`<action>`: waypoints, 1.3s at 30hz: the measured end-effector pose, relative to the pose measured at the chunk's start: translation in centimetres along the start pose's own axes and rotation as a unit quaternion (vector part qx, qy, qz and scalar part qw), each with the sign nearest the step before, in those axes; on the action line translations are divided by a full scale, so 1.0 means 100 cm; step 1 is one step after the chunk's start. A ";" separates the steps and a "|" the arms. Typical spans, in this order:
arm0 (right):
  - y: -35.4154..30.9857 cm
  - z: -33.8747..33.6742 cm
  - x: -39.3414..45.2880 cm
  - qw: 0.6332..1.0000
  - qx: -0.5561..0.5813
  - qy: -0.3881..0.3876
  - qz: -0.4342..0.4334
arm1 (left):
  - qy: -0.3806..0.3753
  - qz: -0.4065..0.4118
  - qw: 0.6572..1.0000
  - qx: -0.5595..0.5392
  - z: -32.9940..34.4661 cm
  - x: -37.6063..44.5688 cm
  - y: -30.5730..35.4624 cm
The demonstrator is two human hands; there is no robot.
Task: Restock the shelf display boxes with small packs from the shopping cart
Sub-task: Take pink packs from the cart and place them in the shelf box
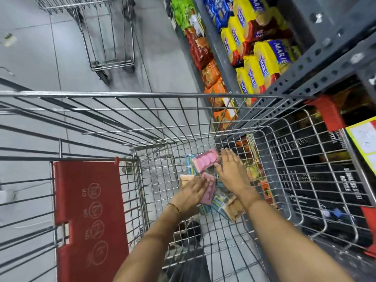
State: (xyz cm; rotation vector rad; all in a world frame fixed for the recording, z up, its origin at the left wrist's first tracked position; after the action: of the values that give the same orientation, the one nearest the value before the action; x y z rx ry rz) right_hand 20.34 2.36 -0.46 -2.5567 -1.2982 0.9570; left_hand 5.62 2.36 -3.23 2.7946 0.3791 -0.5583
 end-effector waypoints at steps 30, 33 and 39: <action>-0.040 0.036 0.014 0.976 0.130 0.055 0.167 | 0.018 -0.150 0.988 -0.025 -0.019 -0.046 -0.071; -0.041 0.029 0.014 0.970 0.188 0.054 0.144 | 0.030 -0.146 0.989 -0.019 -0.026 -0.045 -0.070; -0.049 -0.028 -0.021 0.987 0.156 0.032 0.019 | 0.076 -0.141 0.986 -0.043 -0.074 -0.043 -0.048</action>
State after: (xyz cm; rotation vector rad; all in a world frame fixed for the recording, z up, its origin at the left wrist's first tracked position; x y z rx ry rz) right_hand 17.71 4.29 4.53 -2.3566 -0.9974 0.9885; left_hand 2.86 8.21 4.15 2.7250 0.8211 -0.3747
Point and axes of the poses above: each hand's wrist, its own x-axis towards the middle knuckle, its own z-axis out of the palm, y = z × x, the point moved 6 cm from there along x, towards the middle knuckle, and after that the axes turned 14 degrees about x, right-handed, at the moved point
